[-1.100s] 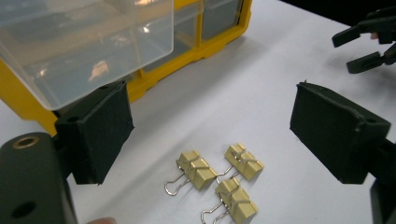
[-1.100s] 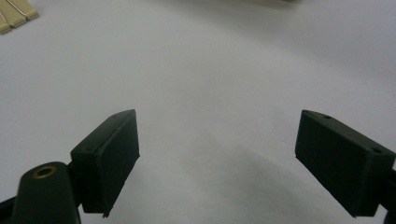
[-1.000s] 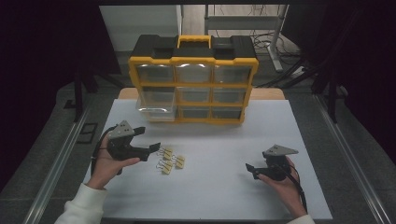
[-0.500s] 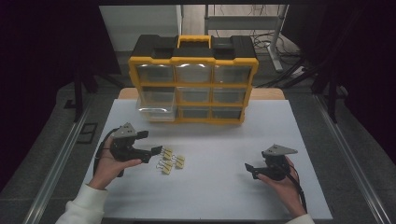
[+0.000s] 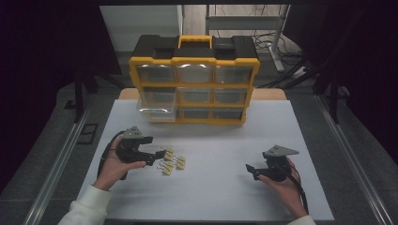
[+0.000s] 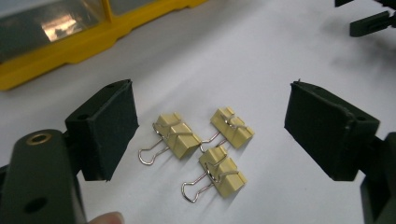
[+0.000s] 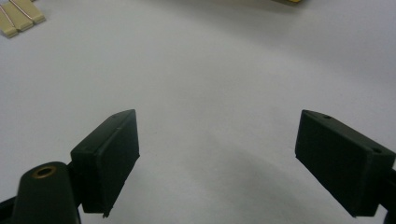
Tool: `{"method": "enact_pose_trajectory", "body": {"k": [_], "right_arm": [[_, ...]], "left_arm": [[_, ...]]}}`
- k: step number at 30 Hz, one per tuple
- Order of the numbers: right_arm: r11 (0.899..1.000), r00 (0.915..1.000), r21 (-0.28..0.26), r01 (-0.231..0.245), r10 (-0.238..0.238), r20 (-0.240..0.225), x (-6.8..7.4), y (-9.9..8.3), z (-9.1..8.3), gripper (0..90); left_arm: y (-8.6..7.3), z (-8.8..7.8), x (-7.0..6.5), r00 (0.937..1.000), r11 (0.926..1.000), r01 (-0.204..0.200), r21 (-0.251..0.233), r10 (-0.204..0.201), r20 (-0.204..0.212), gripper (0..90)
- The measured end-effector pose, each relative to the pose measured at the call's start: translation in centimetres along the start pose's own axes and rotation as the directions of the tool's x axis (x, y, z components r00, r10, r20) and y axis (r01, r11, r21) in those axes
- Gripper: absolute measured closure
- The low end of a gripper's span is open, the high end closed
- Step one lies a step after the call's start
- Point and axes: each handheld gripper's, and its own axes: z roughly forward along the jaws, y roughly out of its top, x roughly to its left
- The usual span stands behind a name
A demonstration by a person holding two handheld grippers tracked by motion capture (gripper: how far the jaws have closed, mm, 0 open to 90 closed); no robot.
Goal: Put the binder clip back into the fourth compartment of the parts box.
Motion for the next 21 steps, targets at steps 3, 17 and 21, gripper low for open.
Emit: {"method": "enact_pose_trajectory", "body": {"k": [3, 17, 21], "right_arm": [[1.0, 1.0, 0.002, 0.001, -0.001, 0.0, 0.0, 0.0, 0.1, 14.3], [1.0, 1.0, 0.009, 0.003, -0.003, 0.004, 0.1, -0.1, 0.0, 14.3], [1.0, 1.0, 0.007, 0.004, -0.004, 0.003, 0.1, -0.1, 0.0, 14.3]], "left_arm": [[-0.2, 0.4, 0.2, 0.9997, 0.9998, 0.008, 0.018, -0.007, -0.022, 18.5], [-0.8, 2.7, 1.5, 0.9961, 0.9938, 0.079, 0.079, -0.075, -0.045, 21.6], [-0.8, 3.3, 1.8, 0.9942, 0.9913, 0.1, 0.086, -0.096, -0.047, 22.3]]}}
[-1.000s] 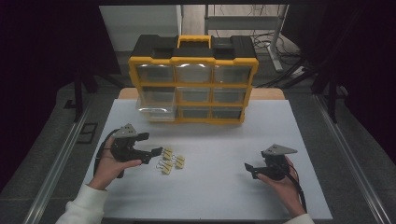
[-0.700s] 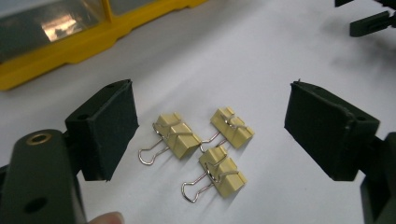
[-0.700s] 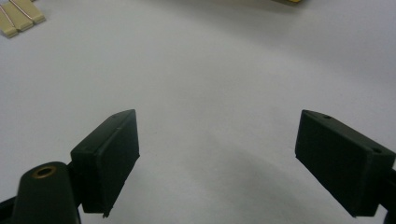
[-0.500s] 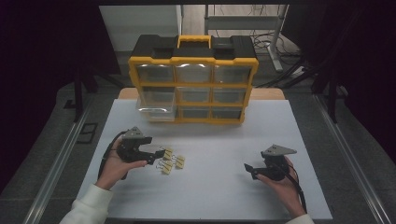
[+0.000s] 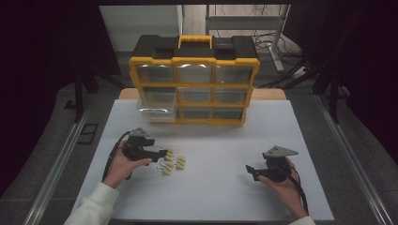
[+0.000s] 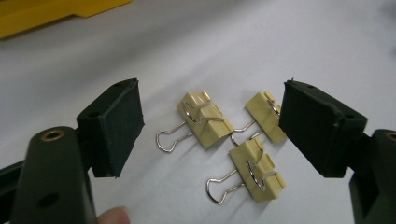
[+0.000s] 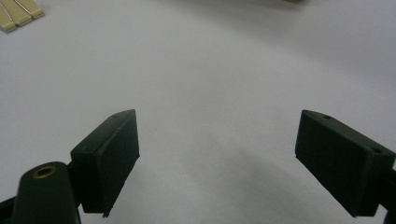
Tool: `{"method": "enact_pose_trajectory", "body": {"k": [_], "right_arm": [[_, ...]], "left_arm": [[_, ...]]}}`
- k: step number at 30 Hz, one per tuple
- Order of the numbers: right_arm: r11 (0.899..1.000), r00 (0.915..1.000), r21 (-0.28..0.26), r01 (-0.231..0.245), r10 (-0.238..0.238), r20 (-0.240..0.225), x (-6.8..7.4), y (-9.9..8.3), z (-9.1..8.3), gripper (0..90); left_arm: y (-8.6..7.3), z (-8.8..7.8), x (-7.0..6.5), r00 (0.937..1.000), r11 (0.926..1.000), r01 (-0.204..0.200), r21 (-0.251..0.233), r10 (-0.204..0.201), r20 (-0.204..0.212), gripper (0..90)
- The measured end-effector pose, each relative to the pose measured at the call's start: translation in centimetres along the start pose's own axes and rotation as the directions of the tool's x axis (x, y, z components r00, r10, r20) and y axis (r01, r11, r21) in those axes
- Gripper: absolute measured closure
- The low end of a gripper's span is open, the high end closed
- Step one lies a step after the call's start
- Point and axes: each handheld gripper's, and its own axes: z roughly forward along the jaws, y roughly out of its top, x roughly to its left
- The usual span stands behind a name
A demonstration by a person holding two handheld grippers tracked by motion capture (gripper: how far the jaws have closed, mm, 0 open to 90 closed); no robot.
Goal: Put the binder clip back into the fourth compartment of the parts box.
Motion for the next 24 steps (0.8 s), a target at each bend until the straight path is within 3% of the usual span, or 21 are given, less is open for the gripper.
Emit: {"method": "enact_pose_trajectory", "body": {"k": [9, 24], "right_arm": [[1.0, 1.0, -0.001, 0.002, -0.002, 0.002, 0.0, -0.1, -0.1, 14.3], [1.0, 1.0, 0.003, 0.001, -0.001, 0.007, 0.0, -0.2, -0.1, 14.3]], "left_arm": [[0.1, 0.9, 0.5, 0.9975, 0.9973, 0.071, 0.019, -0.071, -0.002, 25.1], [-0.1, 2.2, 1.1, 0.9939, 0.9923, 0.107, 0.063, -0.109, 0.02, 38.5]]}}
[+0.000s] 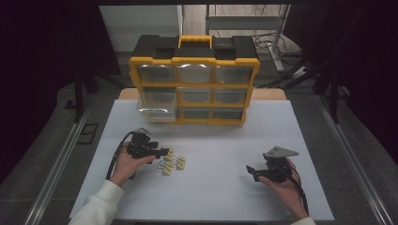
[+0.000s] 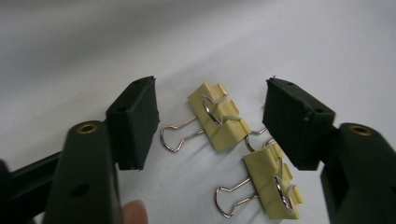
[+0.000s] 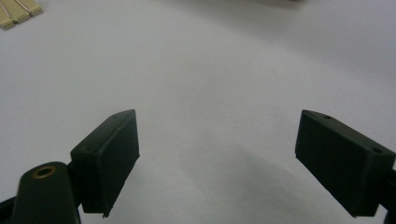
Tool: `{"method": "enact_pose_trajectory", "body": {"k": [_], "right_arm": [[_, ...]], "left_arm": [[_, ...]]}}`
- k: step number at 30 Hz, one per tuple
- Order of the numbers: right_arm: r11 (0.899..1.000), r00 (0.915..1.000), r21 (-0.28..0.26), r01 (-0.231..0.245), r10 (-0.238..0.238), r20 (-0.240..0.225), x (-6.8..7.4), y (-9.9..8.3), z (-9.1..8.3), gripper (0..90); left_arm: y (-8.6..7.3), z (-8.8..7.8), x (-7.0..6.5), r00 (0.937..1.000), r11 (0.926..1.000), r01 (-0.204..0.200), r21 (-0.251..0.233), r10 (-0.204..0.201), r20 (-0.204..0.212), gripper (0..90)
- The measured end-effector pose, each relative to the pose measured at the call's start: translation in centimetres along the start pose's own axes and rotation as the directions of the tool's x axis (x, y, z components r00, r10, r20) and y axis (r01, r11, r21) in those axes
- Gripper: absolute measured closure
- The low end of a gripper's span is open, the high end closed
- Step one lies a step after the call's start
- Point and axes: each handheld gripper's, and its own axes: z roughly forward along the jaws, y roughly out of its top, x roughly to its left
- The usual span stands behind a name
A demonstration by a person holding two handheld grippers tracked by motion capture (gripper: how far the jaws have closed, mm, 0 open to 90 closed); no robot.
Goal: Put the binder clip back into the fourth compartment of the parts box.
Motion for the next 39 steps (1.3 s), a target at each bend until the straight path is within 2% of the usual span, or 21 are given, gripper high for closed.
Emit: {"method": "enact_pose_trajectory", "body": {"k": [6, 10, 13, 19, 20, 32, 39], "right_arm": [[1.0, 1.0, 0.0, 0.001, -0.001, 0.003, 0.0, -0.1, -0.1, 14.3], [1.0, 1.0, 0.002, 0.003, -0.003, 0.005, 0.0, -0.1, 0.0, 14.3], [1.0, 0.9999, 0.005, 0.008, -0.008, 0.008, 0.0, -0.1, 0.0, 14.3], [1.0, 0.9999, 0.006, 0.008, -0.008, 0.009, 0.0, -0.1, 0.0, 14.3], [1.0, 0.9999, 0.006, 0.008, -0.008, 0.009, 0.0, -0.1, 0.0, 14.3], [1.0, 0.9998, 0.009, 0.014, -0.014, 0.011, 0.0, -0.1, 0.1, 14.3], [1.0, 0.9998, 0.009, 0.015, -0.015, 0.012, 0.0, -0.1, 0.1, 14.3]], "left_arm": [[0.0, 0.4, 0.3, 0.9995, 0.9997, 0.017, 0.016, -0.018, 0.025, 51.4], [-0.1, 0.5, 0.4, 0.9986, 0.9994, 0.032, 0.011, -0.033, 0.041, 63.4], [-0.1, 0.5, 0.4, 0.9975, 0.9992, 0.033, 0.02, -0.034, 0.061, 73.7], [0.0, 0.1, 0.3, 0.9901, 0.9993, 0.036, -0.005, -0.035, 0.136, 85.1], [0.0, 0.1, 0.3, 0.9902, 0.9994, 0.033, -0.011, -0.031, 0.136, 87.3], [0.1, -0.5, -0.1, 0.9925, 0.9991, -0.002, -0.041, 0.007, 0.122, 88.7], [0.2, -1.0, -0.8, 0.993, 0.997, -0.058, -0.051, 0.063, 0.1, 88.6]]}}
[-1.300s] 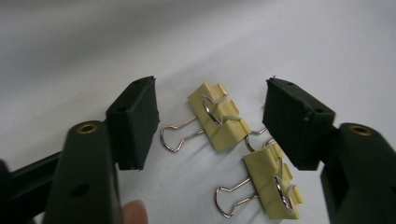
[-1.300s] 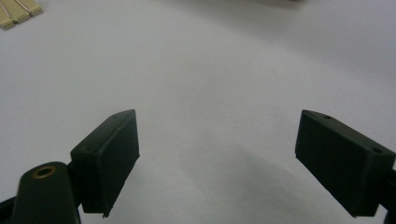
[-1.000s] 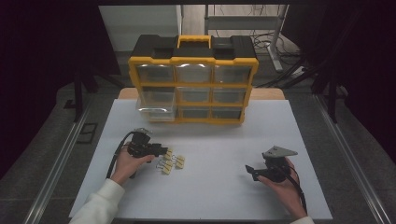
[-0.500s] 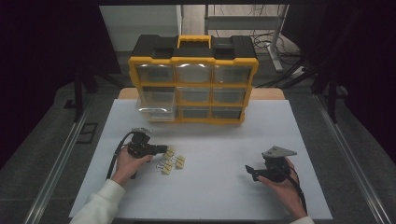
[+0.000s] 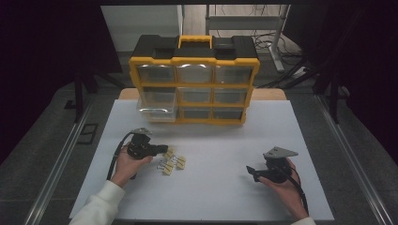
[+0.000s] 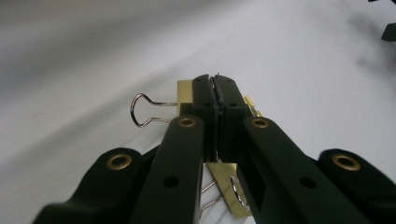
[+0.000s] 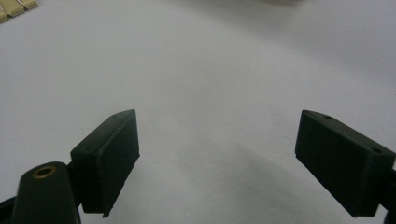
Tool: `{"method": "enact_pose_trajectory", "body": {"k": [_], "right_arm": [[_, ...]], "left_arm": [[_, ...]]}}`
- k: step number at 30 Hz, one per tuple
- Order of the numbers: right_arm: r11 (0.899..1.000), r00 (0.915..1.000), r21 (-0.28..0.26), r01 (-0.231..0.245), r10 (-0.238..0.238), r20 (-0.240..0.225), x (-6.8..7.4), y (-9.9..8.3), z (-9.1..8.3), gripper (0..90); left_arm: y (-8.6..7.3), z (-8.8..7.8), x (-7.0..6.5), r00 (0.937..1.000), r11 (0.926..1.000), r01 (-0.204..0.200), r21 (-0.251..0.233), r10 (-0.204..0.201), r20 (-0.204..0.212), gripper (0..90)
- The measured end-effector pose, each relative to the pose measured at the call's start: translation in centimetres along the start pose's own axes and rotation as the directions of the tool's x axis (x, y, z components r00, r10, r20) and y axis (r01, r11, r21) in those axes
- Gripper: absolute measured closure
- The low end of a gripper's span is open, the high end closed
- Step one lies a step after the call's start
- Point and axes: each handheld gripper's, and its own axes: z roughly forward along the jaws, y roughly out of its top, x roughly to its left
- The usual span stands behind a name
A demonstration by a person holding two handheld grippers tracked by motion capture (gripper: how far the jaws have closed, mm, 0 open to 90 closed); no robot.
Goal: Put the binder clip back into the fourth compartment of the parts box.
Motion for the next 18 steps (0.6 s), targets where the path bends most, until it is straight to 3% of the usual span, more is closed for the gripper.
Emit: {"method": "enact_pose_trajectory", "body": {"k": [3, 18], "right_arm": [[1.0, 1.0, -0.001, 0.0, 0.0, 0.0, 0.0, 0.0, 0.0, 14.3], [1.0, 1.0, 0.001, -0.003, 0.003, -0.001, 0.0, 0.0, 0.0, 14.3]], "left_arm": [[0.1, -0.3, -0.3, 0.9997, 0.9997, -0.024, -0.004, 0.024, -0.01, 88.7], [0.5, -2.1, -0.9, 0.9986, 0.9948, -0.053, -0.086, 0.053, -0.007, 88.7]]}}
